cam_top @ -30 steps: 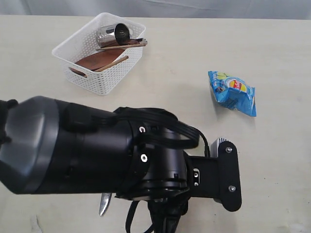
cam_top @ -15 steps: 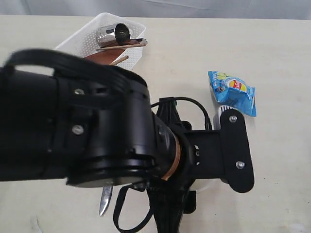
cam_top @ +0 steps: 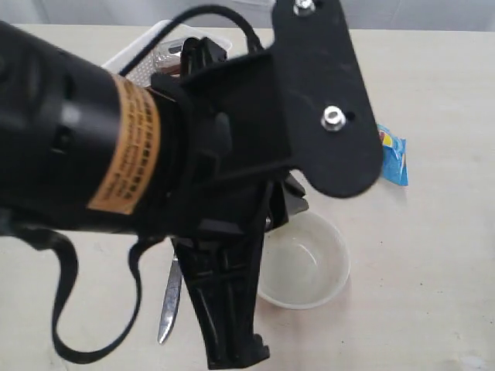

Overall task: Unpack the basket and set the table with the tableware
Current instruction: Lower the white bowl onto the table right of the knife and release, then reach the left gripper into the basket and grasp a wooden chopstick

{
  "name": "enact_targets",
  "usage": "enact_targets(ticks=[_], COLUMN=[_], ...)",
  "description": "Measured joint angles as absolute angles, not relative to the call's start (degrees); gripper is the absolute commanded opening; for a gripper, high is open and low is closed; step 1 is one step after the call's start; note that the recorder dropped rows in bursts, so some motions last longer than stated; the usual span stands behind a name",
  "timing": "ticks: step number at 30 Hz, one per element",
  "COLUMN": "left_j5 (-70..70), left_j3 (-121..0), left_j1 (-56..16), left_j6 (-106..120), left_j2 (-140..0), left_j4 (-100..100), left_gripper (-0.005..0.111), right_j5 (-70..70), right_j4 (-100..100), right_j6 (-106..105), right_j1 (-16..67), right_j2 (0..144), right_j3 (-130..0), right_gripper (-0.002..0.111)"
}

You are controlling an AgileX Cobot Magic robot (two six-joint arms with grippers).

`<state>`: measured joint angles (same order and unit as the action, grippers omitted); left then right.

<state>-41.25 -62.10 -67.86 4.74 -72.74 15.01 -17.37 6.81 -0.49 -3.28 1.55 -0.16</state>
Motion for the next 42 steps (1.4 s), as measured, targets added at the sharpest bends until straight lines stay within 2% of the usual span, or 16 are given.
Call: enact_targets(ticks=[5, 9, 11, 14, 15, 16, 18, 21, 26, 27, 31, 42], left_j5=[-38.3, -32.2, -29.3, -23.7, -23.1, -22.7, -24.0, -24.6, -13.0, -10.1, -0.7, 12.7], left_j3=[-59.6, -52.7, -49.0, -45.1, -45.1, -45.0, -44.9, -41.6, -31.2, -29.7, -27.5, -27.9], left_j1=[-66.2, -60.2, -54.9, -38.1, -35.4, -29.8, -25.1, -24.1, -24.1, -24.1, -24.1, -24.1], left_j6=[2.9, 0.9, 0.3, 0.0, 0.0, 2.9, 12.0, 23.8, 38.6, 39.0, 39.1, 37.6], left_j2=[-68.3, -63.1, -60.0, -54.4, -54.1, -53.8, -54.2, -55.0, -55.3, -55.4, -57.8, -74.9], left_j4=[15.6, 16.0, 16.0, 16.3, 16.7, 17.3, 17.5, 15.4, 9.4, 9.4, 9.4, 9.4], left_gripper=[0.0, 0.0, 0.0, 0.0, 0.0, 0.0, 0.0, 0.004, 0.045, 0.048, 0.047, 0.047], right_j5=[-17.4, -17.4, -17.4, -17.4, -17.4, -17.4, -17.4, -17.4, -17.4, -17.4, -17.4, -17.4], right_j4=[6.8, 6.8, 6.8, 6.8, 6.8, 6.8, 6.8, 6.8, 6.8, 6.8, 6.8, 6.8], right_j6=[-0.5, -0.5, -0.5, -0.5, -0.5, -0.5, -0.5, -0.5, -0.5, -0.5, -0.5, -0.5], right_j1=[-3.3, -3.3, -3.3, -3.3, -3.3, -3.3, -3.3, -3.3, -3.3, -3.3, -3.3, -3.3], right_j2=[1.5, 1.5, 1.5, 1.5, 1.5, 1.5, 1.5, 1.5, 1.5, 1.5, 1.5, 1.5], right_j3=[-0.2, -0.2, -0.2, -0.2, -0.2, -0.2, -0.2, -0.2, -0.2, -0.2, -0.2, -0.2], right_gripper=[0.0, 0.0, 0.0, 0.0, 0.0, 0.0, 0.0, 0.0, 0.0, 0.0, 0.0, 0.0])
